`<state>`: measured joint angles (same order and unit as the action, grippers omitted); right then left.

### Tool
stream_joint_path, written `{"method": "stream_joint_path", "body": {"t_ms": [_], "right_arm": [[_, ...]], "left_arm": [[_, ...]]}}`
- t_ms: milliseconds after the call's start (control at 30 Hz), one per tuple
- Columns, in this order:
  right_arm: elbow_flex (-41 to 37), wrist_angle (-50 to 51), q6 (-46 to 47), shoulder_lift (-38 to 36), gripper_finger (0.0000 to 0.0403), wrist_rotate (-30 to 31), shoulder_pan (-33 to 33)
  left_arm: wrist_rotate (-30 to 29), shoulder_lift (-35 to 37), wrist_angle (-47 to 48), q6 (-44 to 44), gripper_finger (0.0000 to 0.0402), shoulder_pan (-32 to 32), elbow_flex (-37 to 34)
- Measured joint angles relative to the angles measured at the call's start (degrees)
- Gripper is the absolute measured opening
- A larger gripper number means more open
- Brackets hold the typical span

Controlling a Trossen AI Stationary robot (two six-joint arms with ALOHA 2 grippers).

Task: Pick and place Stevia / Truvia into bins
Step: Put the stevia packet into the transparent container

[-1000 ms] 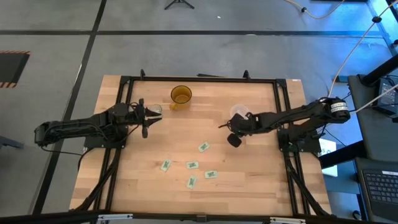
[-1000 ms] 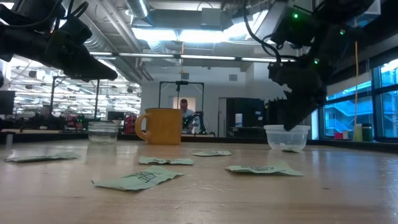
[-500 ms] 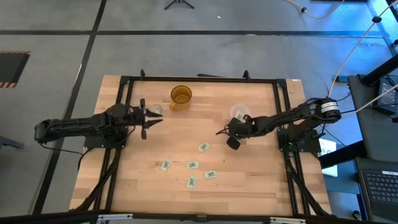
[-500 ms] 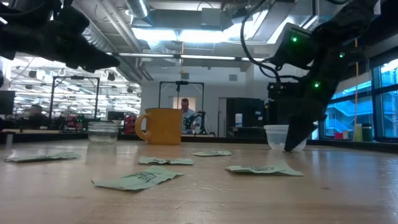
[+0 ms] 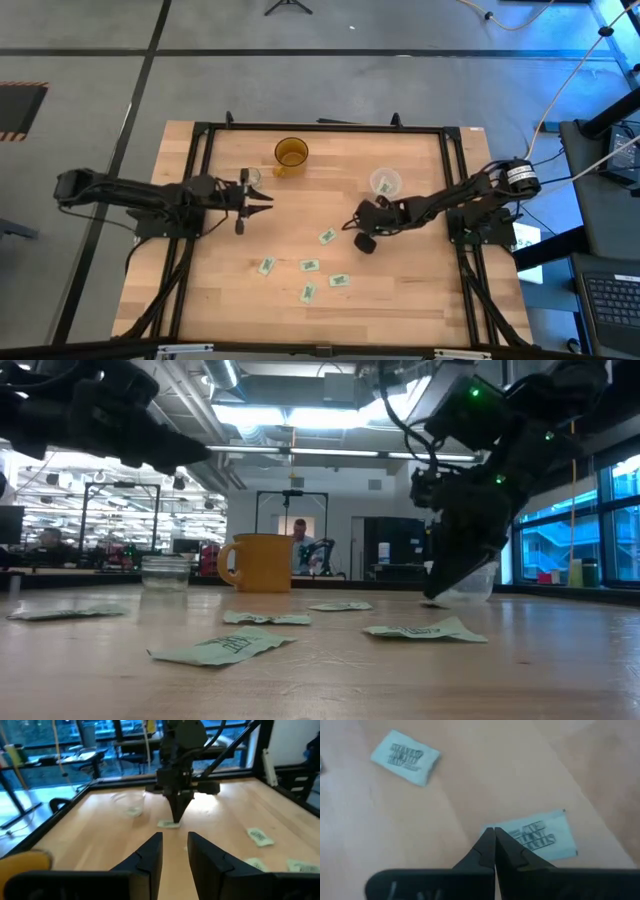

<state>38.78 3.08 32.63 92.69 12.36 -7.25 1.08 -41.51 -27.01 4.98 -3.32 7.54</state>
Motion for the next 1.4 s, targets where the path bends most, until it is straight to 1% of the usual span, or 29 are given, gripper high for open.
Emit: {"method": "stream_joint_path", "body": {"t_ms": [100, 200, 333, 433, 500, 600, 667, 733, 833, 933, 1033, 1167, 1400], "right_arm": [[0.01, -2.05, 0.31, 1.62, 0.0, -1.34, -1.01], [0.19, -5.58, 2.54, 3.89, 0.0, -1.32, -2.2], [0.22, -10.11, 4.54, 5.18, 0.0, -1.58, -3.46], [1.93, -8.36, 4.4, 5.26, 0.0, -1.65, -4.26], [3.61, -6.0, 3.16, 5.0, 0.0, 0.03, -4.74], [7.21, 0.88, 1.21, 4.12, 0.0, 4.73, -5.38], [9.9, 6.34, -0.57, 3.78, 0.0, 6.74, -5.46], [12.14, 12.42, -3.27, 3.65, 0.0, 6.95, -5.59], [14.62, 18.68, -6.92, 3.55, 0.0, 7.12, -6.28], [15.73, 24.5, -7.63, 3.41, 0.0, 8.51, -7.69], [15.81, 26.76, -6.34, 2.97, 0.0, 10.75, -9.67], [15.88, 27.47, -3.54, 2.6, 0.0002, 11.93, -12.71], [15.33, 30.67, -0.05, 0.38, 0.001, 12.08, -17.66]], "left_arm": [[0.0, -7.34, -5.05, -1.36, 0.0086, 1.44, 1.45], [-0.24, -14.86, -5.42, -1.69, 0.0086, 2.49, 5.68], [0.39, -24.03, -5.42, -1.26, 0.0086, 3.07, 12.26], [0.4, -29.54, -5.4, -0.88, 0.0086, 3.03, 16.7], [0.41, -33.02, -5.46, -0.91, 0.0086, 3.03, 19.63], [0.61, -37.86, -5.4, -0.93, 0.0086, 3.08, 23.38], [1.82, -41.04, -5.41, -1.13, 0.0086, 3.27, 25.65], [3.19, -43.99, -5.33, -1.1, 0.0086, 3.29, 27.78], [4.39, -47.52, -5.29, -1.04, 0.0086, 3.29, 30.4], [5.72, -51.08, -5.38, -3.23, 0.0086, 3.29, 33.16], [7.53, -55.1, -5.41, -5.18, 0.0086, 3.44, 36.39], [7.61, -59.95, -5.42, -5.37, 0.0086, 4.27, 40.57], [7.83, -64.02, -5.24, -7.97, 0.0086, 5.05, 44.21]]}}
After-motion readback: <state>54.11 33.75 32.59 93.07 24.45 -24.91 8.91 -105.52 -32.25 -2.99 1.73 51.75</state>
